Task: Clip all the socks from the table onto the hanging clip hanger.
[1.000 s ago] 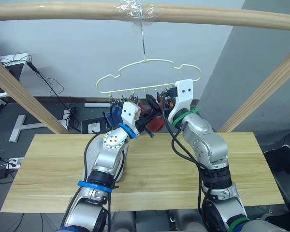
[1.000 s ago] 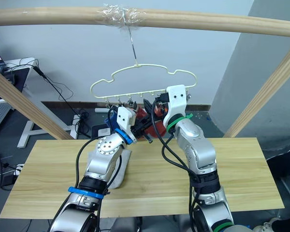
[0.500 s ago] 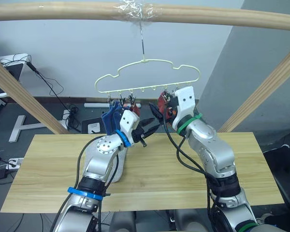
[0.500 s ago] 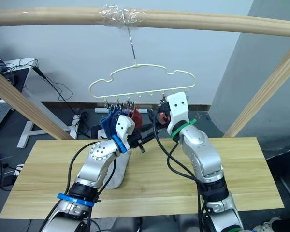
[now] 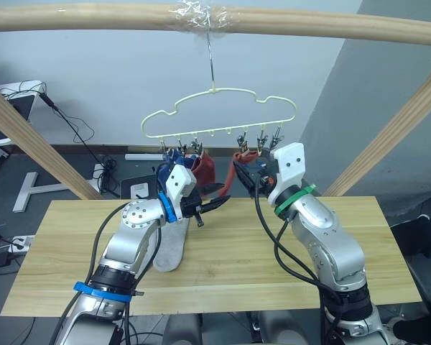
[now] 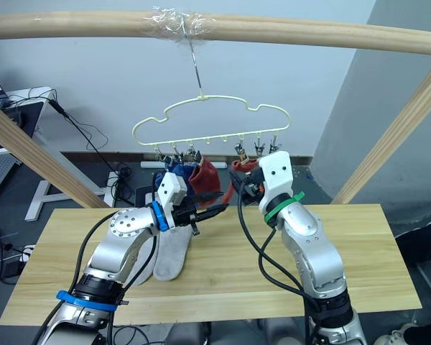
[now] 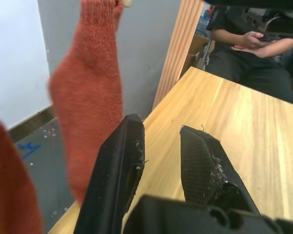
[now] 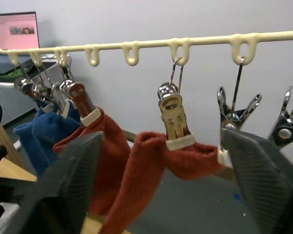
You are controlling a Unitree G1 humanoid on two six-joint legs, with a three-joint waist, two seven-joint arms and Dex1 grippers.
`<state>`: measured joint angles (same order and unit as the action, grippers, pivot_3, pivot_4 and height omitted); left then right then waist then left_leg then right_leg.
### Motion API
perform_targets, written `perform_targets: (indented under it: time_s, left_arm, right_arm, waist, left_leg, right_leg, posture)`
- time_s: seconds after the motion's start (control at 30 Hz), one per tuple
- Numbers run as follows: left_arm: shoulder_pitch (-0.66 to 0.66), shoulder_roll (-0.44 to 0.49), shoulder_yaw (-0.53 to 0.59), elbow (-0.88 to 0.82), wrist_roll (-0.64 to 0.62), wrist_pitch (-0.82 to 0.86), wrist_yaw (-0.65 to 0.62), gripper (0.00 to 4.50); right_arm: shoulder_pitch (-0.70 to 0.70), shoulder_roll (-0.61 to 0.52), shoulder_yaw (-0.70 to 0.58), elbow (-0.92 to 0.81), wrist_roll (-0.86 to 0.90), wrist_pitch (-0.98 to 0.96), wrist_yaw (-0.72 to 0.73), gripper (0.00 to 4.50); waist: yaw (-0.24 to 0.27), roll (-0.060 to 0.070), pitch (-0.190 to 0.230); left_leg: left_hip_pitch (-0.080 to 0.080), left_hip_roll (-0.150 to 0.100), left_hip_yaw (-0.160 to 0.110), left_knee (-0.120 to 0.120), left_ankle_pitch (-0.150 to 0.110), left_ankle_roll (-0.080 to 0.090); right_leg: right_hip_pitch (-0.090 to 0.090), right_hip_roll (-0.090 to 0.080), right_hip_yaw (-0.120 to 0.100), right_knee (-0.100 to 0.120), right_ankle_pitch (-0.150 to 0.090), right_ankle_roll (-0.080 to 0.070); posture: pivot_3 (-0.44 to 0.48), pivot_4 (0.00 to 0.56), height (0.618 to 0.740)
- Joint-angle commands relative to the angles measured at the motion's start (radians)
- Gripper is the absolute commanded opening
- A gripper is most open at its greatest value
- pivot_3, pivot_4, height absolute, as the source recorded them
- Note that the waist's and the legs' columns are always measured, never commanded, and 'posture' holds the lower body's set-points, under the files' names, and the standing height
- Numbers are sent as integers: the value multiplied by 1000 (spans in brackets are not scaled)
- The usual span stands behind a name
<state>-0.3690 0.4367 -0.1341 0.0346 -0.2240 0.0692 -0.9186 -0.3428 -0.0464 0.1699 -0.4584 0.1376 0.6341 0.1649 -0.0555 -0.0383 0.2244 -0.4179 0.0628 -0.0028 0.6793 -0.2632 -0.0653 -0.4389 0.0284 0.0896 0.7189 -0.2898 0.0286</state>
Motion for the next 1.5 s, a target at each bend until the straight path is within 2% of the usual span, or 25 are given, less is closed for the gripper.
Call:
perform_targets:
  time_s: [0.03,0.07,0.6,1.1,1.4,1.5]
  left_arm:
    - [-22,13,16,-55,-21,15,-8,1592]
    - [-25,14,18,-57,-22,19,-8,1592]
    - [-54,12,26,-51,-20,23,-3,1592]
    - [-67,7,34,-50,-22,21,6,1592]
    - [-77,10,47,-81,-56,59,6,1592]
    - [-82,8,66,-111,-105,89,1,1592]
  right_arm:
    - [-30,25,-36,-14,-6,-2,-46,2553]
    - [-35,30,-41,-7,-12,-1,-59,2220]
    - [-91,37,-54,88,-57,-25,-113,2220]
    - [-168,28,-69,202,-69,-86,-97,2220]
    - [-204,37,-62,248,-68,-95,-74,2220]
    - [-218,47,-61,257,-62,-93,-68,2220]
  waist:
    - [0,0,0]
    - [0,0,0]
    - [1,0,0]
    - [1,0,0]
    - [2,0,0]
    - [2,0,0]
  left_leg:
    - [0,0,0,0,0,0]
    - [0,0,0,0,0,0]
    - [0,0,0,0,0,0]
    - [0,0,0,0,0,0]
    - [0,0,0,0,0,0]
    - [0,0,0,0,0,0]
  right_leg:
    - [0,0,0,0,0,0]
    - [0,0,0,0,0,0]
    - [0,0,0,0,0,0]
    - [0,0,0,0,0,0]
    - [0,0,0,0,0,0]
    - [0,0,0,0,0,0]
  posture:
    - [-27,196,700]
    - [-27,196,700]
    - [-18,187,700]
    - [-11,188,700]
    - [-5,190,700]
    - [-5,190,700]
